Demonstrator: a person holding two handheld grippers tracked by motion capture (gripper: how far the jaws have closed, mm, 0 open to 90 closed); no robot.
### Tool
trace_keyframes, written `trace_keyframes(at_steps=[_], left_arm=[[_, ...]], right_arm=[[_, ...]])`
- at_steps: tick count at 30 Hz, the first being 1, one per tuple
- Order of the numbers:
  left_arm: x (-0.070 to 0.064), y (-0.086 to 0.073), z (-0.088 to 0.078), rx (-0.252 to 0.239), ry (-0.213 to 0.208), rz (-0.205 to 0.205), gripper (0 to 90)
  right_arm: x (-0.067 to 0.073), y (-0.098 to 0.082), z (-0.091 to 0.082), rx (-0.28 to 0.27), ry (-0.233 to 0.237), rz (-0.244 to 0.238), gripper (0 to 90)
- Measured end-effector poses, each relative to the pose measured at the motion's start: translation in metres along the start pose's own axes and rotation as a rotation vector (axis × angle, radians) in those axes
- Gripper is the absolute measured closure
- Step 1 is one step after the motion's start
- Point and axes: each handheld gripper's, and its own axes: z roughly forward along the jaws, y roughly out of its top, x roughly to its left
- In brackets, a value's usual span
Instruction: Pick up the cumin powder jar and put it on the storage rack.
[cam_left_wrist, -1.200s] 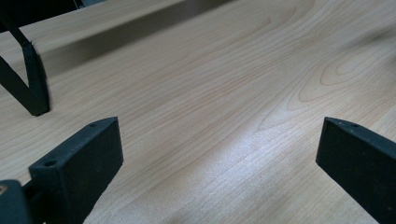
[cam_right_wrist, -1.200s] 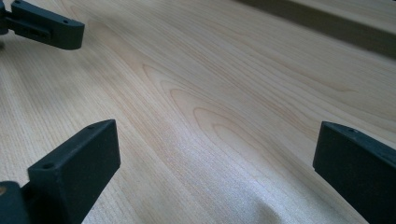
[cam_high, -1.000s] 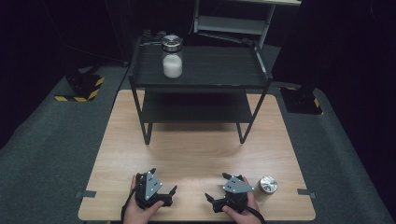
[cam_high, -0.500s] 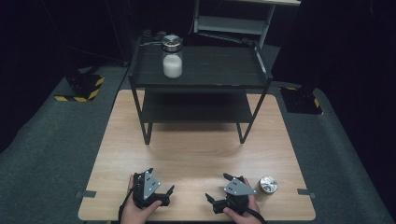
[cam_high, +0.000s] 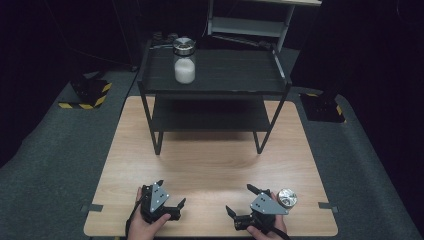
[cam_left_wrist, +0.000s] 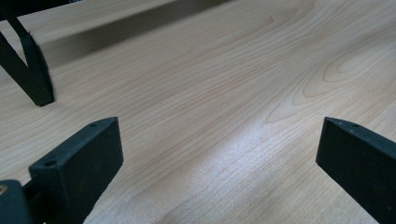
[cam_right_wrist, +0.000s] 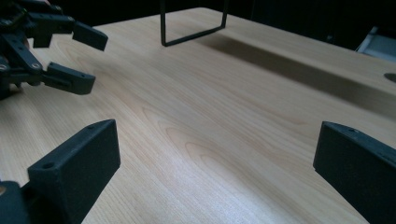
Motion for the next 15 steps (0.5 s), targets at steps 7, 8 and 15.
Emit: trace_keyframes(at_steps=[7,8,15], left_arm=[[0.0,0.0,0.0,0.0,0.005,0.0,1.0],[0.0,0.0,0.0,0.001,0.008,0.001,1.0],[-0.001,0.001,0.001,0.007,0.005,0.018,1.0]], right_arm=[[0.002,0.001,-0.016,-0.053,-0.011,0.017,0.7],[0.002,0.002,-0.017,-0.055,-0.015,0.012,0.7],[-0.003,0.002,-0.034,-0.079,-0.07,0.046,0.7]])
